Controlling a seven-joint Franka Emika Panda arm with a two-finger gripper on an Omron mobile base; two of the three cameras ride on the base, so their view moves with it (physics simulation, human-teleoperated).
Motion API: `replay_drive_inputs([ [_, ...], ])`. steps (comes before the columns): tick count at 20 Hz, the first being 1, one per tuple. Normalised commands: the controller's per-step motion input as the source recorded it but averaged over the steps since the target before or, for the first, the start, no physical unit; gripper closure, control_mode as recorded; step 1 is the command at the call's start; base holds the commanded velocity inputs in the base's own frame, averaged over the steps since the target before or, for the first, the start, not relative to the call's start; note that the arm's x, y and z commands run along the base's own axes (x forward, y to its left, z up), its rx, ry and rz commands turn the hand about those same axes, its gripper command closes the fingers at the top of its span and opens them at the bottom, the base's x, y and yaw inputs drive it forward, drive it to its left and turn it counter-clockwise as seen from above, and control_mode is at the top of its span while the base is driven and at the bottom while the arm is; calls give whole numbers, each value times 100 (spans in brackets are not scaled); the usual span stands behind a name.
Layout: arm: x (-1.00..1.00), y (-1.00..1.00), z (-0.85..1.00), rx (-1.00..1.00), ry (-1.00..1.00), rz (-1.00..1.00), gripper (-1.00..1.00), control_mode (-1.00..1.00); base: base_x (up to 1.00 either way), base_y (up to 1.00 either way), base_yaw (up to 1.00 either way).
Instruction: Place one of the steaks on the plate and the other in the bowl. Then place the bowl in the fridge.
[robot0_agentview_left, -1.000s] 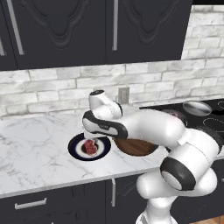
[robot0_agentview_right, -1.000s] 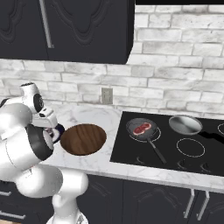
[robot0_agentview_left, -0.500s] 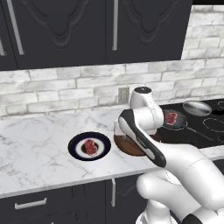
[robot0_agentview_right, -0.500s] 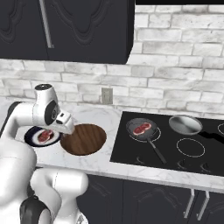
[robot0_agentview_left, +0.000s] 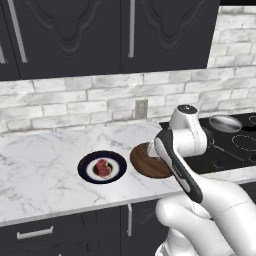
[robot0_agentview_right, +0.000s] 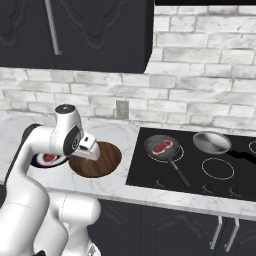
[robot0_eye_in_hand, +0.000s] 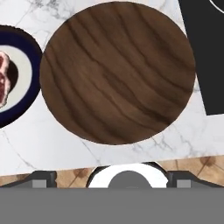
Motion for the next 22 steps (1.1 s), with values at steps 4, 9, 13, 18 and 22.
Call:
replay_drive_inputs([
  [4, 0, -24, 0, 0, 0, 0, -100, -100, 0, 0, 0],
  [9, 0, 0, 0, 0, 0, 0, -100, 100, 0, -64, 0],
  [13, 0, 0, 0, 0, 0, 0, -100, 100, 0, -56, 0],
  [18, 0, 0, 0, 0, 0, 0, -100, 100, 0, -54, 0],
  [22, 0, -18, 0, 0, 0, 0, -100, -100, 0, -23, 0],
])
